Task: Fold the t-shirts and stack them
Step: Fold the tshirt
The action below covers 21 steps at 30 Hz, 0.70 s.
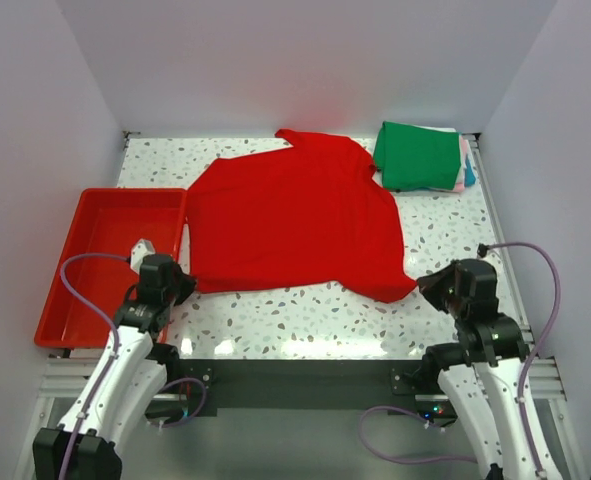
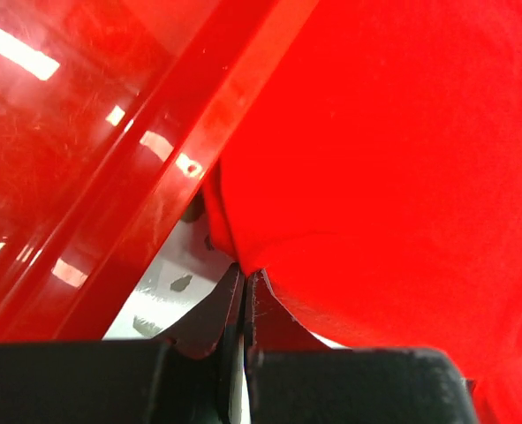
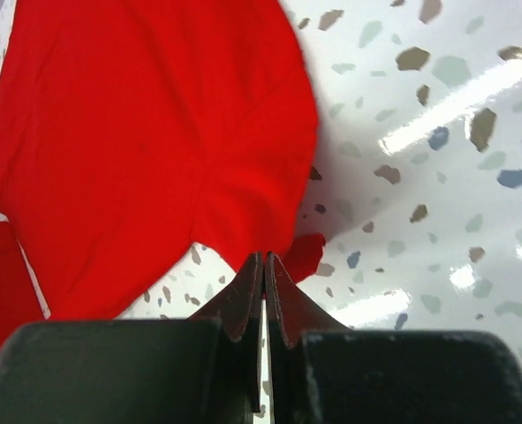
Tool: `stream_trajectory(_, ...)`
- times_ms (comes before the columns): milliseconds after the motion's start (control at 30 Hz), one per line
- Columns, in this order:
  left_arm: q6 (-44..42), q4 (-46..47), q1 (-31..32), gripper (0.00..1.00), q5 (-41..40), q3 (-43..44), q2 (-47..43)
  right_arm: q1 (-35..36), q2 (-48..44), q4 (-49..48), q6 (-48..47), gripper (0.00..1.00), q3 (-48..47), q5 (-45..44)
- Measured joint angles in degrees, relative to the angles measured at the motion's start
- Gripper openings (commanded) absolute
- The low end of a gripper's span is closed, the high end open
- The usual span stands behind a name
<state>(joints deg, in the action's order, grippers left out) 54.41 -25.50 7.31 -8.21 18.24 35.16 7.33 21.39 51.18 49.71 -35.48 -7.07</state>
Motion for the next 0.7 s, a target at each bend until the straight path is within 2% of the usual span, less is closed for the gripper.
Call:
stream_trajectory(133,0.1,1.0,0.0,0.0,-1.5,3.5,4.8,0.0,11.7,-7.1,-1.5,0.0,-3.0,2.2)
stream_trajectory(367,0.0,5.4,-0.2,0.0,-2.6,13.1,21.4,0.0,37.4,-19.6,-4.5,0.0,-15.7,3.7)
stream_trajectory(700,0.0,10.3,-4.1,0.0,-1.4,19.8,33.1,0.0,60.0,-29.7,-6.5,0.0,-33.2,4.3)
